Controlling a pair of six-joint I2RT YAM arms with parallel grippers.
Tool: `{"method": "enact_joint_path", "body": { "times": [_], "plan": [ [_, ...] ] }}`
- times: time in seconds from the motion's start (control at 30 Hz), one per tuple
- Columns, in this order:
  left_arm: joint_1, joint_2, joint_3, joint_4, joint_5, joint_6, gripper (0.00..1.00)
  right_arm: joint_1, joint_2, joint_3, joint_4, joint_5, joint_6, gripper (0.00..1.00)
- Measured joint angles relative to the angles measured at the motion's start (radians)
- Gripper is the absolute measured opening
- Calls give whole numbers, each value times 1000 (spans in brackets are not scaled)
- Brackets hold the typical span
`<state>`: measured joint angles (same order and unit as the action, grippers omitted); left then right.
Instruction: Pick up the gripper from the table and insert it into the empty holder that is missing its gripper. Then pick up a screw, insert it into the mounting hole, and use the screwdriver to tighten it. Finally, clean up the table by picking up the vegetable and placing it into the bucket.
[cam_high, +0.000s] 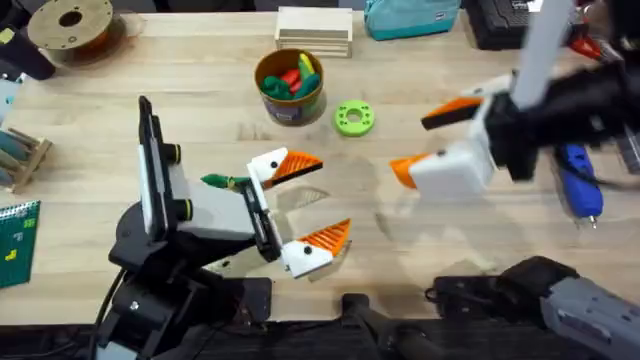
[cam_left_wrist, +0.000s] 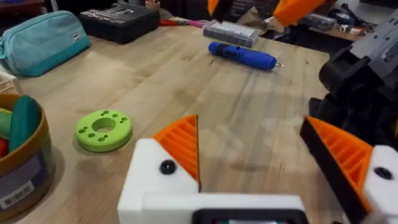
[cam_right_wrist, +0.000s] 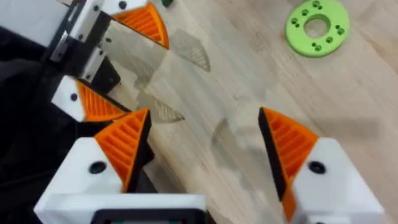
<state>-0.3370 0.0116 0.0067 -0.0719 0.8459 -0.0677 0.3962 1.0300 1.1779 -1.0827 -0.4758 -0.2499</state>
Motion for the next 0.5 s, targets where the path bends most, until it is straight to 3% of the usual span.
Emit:
{"method": "enact_joint_path", "body": {
  "times": [0.23, 0.5],
  "plan": [
    [0, 0, 0, 1, 0, 0, 985, 0, -202, -133, 155, -76, 68, 991],
    [0, 0, 0, 1, 0, 0, 986, 0, -212, -148, 159, -265, -43, 991]
  ]
}}
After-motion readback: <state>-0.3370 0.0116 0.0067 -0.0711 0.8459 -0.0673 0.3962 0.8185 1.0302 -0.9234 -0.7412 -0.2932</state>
